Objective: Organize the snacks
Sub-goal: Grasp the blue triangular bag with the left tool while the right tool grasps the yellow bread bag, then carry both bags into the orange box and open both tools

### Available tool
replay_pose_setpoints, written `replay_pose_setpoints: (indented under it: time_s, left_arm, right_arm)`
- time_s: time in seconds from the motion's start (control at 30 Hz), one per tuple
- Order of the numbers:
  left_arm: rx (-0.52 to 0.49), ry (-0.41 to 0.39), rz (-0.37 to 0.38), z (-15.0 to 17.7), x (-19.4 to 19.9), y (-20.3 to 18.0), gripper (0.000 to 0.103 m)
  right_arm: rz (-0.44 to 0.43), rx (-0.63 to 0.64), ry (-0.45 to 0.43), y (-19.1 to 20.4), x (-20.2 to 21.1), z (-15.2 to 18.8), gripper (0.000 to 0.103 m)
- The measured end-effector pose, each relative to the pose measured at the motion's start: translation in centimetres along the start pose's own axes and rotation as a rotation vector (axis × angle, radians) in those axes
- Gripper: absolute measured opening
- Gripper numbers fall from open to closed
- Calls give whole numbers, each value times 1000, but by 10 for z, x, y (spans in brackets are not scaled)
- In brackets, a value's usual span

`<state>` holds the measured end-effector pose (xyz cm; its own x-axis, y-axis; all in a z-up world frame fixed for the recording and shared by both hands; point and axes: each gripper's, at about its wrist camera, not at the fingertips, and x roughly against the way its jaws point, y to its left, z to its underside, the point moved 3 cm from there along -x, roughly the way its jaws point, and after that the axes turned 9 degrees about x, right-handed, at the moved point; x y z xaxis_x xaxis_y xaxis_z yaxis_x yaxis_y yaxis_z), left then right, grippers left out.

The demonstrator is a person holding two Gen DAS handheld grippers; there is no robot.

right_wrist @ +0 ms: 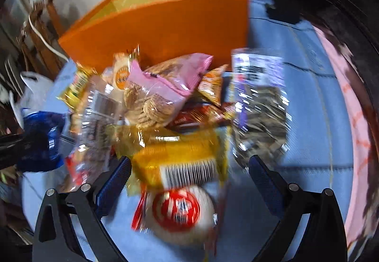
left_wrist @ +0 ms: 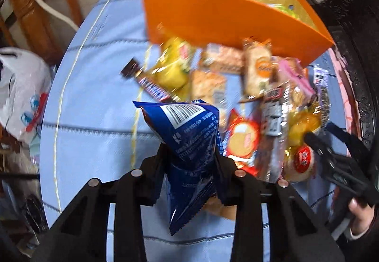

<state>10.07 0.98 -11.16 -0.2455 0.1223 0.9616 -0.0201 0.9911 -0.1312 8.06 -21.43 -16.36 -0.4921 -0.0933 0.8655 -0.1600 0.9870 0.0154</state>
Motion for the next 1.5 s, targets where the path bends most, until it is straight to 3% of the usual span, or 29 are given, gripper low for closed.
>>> replay_pose_setpoints:
  time_s: [0.13,0.2,0.23,0.43,0.73,0.87,1.03,1.2,1.4,1.43,1.5]
  left_arm:
    - [40,26,19,-2,-10,8,35]
    - [49,28,25,-2,-12,9,35]
    - [46,27,22,-1,-12,9,35]
    - [62,27,19,-4,-10,12,36]
    - [10,-49,59,-16,20,-10,36]
    - [-9,-123,111,-39,48,-25,36]
    - [-31,-232,135,-86,75,-51,36]
    - [-61,-309,115,-132,88,-78,36]
    - [-54,-340,79,-176,75,-97,37]
    - [-42,-343,80,-181,72,-98,39]
    - [-8,-355,76,-190,68,-98,69]
  right_arm:
    - [-55,40,56,16,-25,-8,99]
    - [-72,58,99,20,-34,-6,80]
    - [-105,57,92,21,-29,-5,76]
    - [-205,-45,-42,1,34,-3,74]
    - [-198,-128,-179,-31,87,-15,74]
    - [-169,-140,-304,-39,115,-54,74]
    - [-110,-130,-398,-49,126,-113,75]
    - [-55,-121,-410,-55,110,-160,75]
    - [17,-84,-375,-52,77,-196,77]
    - [26,-77,-364,-50,72,-201,78]
    - [42,-75,-341,-50,64,-205,81]
